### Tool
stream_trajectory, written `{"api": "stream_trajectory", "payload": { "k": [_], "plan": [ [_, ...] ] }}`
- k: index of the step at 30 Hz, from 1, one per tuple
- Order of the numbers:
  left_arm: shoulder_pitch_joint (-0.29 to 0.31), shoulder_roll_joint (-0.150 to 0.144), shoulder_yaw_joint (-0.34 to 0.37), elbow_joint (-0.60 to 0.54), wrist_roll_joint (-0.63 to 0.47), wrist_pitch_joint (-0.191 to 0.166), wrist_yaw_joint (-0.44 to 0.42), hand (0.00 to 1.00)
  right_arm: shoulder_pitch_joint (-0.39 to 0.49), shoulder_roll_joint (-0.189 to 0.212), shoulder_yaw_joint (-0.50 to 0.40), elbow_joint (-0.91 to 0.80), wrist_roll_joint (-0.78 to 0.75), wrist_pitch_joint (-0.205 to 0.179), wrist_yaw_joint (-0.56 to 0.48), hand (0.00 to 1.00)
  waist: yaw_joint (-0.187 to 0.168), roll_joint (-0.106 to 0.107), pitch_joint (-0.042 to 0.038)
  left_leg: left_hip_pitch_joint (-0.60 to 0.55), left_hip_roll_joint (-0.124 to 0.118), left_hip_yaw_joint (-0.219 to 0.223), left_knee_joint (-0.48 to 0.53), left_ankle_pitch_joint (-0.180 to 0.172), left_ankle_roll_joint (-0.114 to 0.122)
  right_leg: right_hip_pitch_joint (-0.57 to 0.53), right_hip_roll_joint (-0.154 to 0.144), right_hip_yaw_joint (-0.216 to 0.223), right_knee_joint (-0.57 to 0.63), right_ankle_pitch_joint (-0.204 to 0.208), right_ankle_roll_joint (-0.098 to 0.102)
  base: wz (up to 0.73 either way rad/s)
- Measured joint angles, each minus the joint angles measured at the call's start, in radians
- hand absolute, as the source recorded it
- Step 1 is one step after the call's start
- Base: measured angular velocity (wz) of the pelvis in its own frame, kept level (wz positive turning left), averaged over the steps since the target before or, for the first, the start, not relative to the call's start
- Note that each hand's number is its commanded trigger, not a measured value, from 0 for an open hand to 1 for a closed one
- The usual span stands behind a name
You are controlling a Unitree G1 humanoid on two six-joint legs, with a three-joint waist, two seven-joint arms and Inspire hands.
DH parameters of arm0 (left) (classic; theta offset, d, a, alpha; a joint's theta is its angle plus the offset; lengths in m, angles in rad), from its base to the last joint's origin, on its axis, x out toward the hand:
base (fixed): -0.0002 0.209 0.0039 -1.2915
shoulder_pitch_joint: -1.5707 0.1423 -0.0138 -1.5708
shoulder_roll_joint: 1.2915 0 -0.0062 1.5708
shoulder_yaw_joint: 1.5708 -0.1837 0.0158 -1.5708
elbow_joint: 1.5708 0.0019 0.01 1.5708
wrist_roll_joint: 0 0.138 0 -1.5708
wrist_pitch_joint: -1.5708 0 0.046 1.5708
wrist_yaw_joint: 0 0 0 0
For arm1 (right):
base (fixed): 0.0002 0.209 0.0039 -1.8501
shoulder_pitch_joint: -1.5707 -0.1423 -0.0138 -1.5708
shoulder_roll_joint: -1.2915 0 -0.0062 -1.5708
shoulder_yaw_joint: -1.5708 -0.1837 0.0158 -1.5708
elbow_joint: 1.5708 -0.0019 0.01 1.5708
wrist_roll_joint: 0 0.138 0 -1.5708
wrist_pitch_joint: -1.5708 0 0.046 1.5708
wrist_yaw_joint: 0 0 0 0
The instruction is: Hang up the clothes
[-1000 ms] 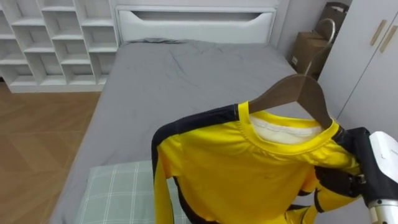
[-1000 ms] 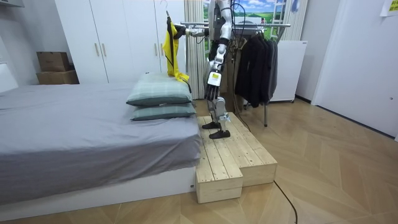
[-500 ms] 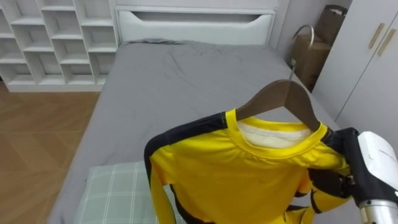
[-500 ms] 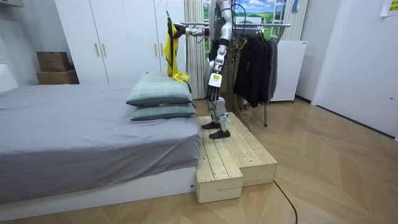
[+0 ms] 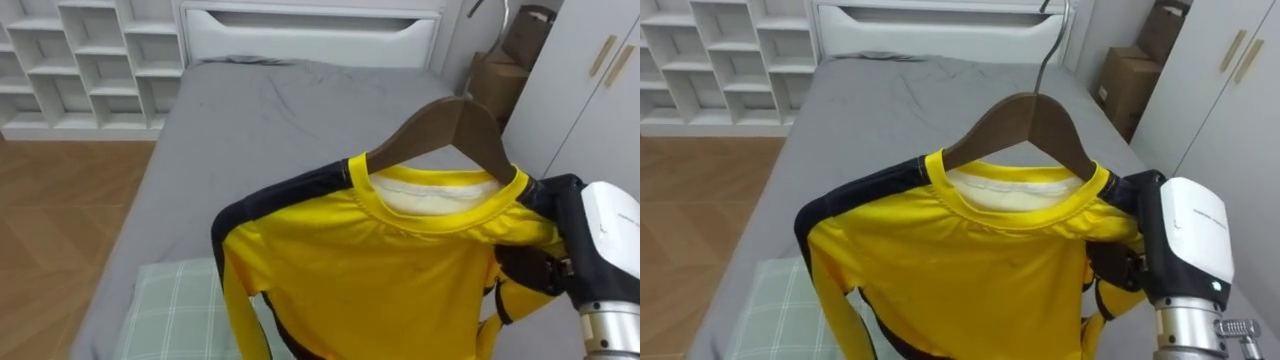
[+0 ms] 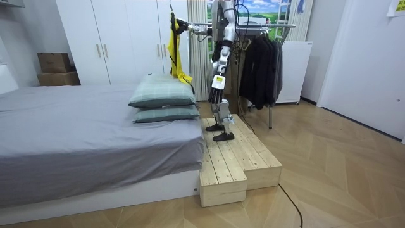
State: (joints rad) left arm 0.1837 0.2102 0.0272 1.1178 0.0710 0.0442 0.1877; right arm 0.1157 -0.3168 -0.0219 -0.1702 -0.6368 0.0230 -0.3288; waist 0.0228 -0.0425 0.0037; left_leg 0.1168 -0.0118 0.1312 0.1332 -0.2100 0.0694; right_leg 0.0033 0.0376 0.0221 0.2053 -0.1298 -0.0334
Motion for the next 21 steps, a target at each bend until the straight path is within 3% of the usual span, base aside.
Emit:
{"api": "stream_trajectory", "payload": {
  "k": [7,14,16,19,21],
  "plan": [
    [0.009,0.0,0.0,0.0,0.008,0.0,-0.001,0.0,0.0,0.0,-0.001,-0.001,0.006,0.0,0.002,1.0,-0.017,-0.013,-0.0007,0.006,0.001,0.003,0.001,0.0,0.0,-0.006,0.001,0.0,0.018,0.0,0.0,-0.01],
    [0.01,0.001,-0.001,0.002,0.009,0.0,-0.002,0.0,0.003,0.0,-0.001,-0.004,0.011,0.0,0.006,1.0,-0.021,-0.032,-0.0008,0.015,0.002,0.039,0.005,-0.01,0.003,-0.009,0.012,0.024,0.023,0.0,0.001,-0.16],
    [0.01,0.005,-0.007,0.002,0.01,0.0,0.001,0.0,0.004,0.0,0.0,-0.004,0.014,-0.001,0.006,1.0,-0.023,-0.033,0.0001,0.016,0.007,0.064,0.01,-0.016,0.004,-0.028,0.016,0.034,0.036,0.0,0.001,-0.3],
    [0.017,0.012,-0.012,0.004,0.011,0.001,0.006,0.0,0.004,0.0,0.01,-0.005,0.04,-0.001,0.008,1.0,-0.005,-0.035,0.0,0.019,0.023,0.142,0.02,-0.032,-0.001,-0.057,0.033,0.051,0.054,0.013,-0.003,-0.73],
    [0.014,0.013,-0.012,0.007,0.011,0.002,0.025,0.0,0.003,0.0,0.035,-0.005,0.039,0.0,0.007,1.0,0.009,-0.033,0.002,0.022,0.038,0.221,0.021,-0.042,-0.006,-0.084,0.037,-0.003,0.051,0.042,-0.02,-1.02]
  ]
}}
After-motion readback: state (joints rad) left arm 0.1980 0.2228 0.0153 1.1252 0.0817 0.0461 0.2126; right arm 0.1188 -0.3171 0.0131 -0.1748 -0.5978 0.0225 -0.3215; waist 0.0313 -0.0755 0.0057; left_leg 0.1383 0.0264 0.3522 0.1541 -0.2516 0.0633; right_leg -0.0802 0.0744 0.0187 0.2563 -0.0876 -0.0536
